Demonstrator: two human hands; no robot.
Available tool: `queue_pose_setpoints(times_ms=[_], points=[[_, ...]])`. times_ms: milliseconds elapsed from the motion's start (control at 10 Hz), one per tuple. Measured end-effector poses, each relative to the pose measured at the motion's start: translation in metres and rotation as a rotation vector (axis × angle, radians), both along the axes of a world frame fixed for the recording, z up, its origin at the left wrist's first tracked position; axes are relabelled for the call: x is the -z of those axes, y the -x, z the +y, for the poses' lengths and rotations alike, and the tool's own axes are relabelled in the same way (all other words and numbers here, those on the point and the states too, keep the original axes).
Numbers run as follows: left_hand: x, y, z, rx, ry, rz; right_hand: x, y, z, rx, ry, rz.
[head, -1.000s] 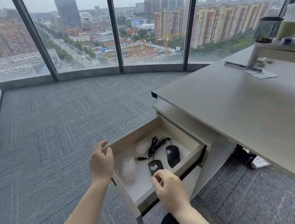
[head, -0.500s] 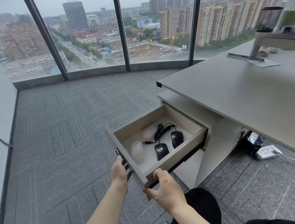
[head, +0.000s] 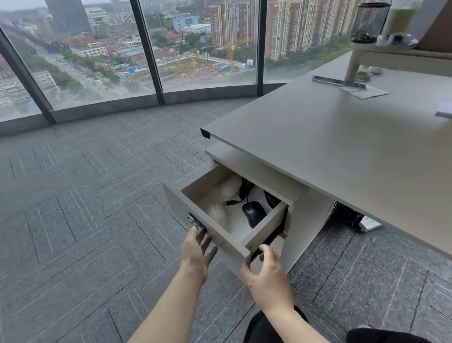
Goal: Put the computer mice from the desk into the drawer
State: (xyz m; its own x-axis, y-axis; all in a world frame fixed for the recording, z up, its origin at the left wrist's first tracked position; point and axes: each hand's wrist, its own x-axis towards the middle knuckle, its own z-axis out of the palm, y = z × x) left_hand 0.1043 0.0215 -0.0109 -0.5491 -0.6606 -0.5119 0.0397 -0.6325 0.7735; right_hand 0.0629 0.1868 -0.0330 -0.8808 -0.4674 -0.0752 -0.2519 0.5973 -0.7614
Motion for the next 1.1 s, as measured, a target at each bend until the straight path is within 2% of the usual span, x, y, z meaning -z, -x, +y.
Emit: queue_pose_setpoints(times_ms=[300, 700, 900, 1100], points=[[0.005, 0.094, 0.008, 0.075, -0.067, 0.038, 0.005, 0.081, 0.008, 0.211, 0.007, -0.065], [0.011, 0.164, 0.016, 0.107, -0.165, 0.097, 0.016, 0.145, 0.011, 0.283, 0.006, -0.030], [0.010, 0.169, 0.017, 0.109, -0.117, 0.092, 0.014, 0.145, 0.006, 0.277, -0.006, -0.049], [0.005, 0.145, 0.023, 0.203, 0.013, -0.058, -0.005, 0.138, 0.019, 0.228, -0.087, -0.096]])
